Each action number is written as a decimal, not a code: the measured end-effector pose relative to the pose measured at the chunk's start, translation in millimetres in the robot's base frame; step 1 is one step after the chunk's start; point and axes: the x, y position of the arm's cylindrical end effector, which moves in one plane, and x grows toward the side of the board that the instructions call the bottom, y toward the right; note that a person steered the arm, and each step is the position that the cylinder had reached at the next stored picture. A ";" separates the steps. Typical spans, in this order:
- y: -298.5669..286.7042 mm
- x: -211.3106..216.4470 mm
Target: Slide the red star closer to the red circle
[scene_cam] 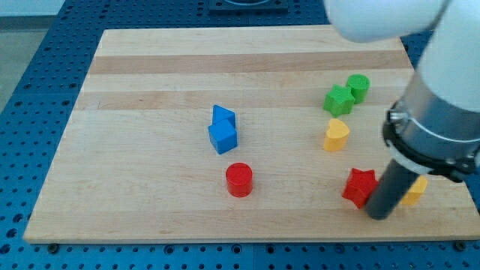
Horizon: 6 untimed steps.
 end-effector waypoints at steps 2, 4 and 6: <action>-17.4 -15.4; 16.1 -21.8; 22.3 -57.4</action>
